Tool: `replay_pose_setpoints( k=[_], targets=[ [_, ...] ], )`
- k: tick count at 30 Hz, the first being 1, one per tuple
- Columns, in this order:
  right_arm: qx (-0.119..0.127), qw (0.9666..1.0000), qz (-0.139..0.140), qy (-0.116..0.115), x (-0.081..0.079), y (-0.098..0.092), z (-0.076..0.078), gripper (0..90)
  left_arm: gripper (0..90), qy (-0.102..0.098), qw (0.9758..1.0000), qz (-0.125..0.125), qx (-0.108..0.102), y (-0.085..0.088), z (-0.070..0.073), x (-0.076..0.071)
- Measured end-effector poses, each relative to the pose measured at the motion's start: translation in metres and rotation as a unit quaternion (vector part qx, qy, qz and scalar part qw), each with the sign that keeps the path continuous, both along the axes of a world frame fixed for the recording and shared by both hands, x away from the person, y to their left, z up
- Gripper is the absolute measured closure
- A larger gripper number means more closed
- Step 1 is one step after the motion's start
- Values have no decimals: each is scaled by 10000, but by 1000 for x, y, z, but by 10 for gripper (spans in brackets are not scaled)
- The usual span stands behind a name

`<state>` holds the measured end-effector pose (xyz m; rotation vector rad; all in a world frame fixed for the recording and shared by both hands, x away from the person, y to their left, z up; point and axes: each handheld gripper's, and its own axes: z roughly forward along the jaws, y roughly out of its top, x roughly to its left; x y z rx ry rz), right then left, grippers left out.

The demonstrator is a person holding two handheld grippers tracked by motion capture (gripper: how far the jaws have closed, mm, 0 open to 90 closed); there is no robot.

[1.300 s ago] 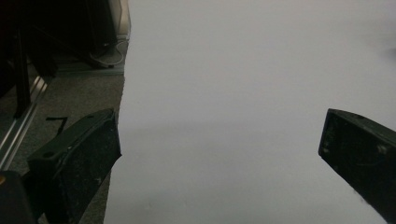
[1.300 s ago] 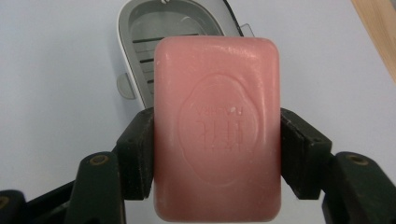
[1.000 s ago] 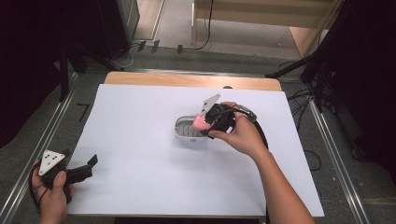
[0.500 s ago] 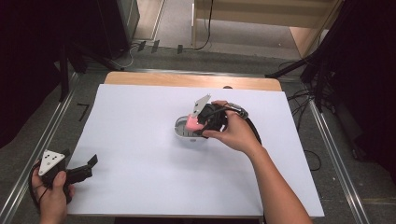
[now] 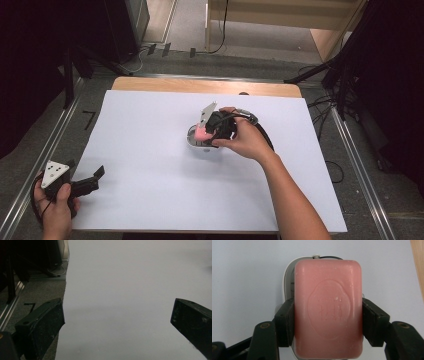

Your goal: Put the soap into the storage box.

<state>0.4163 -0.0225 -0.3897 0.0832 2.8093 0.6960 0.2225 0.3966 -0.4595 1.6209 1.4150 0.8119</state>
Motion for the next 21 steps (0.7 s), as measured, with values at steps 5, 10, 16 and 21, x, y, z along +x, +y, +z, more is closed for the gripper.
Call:
replay_pose_setpoints(
  k=[5, 10, 16, 21],
  targets=[
    [-46, 10000, -5, 23, 3, 2, -4, 383, 0, -9, 10000, -3, -2, 0, 0, 0],
    [-79, 10000, -2, 39, 4, 3, -5, 383, 0, -16, 10000, 3, -6, 0, 0, 0],
    [-199, 9998, 44, 8, 5, 4, -8, 383, 0, -15, 10000, 0, -2, 0, 0, 0],
    [-204, 9998, 40, 35, 6, 3, -10, 383, 0, -12, 10000, -1, -9, 0, 0, 0]
  ],
)
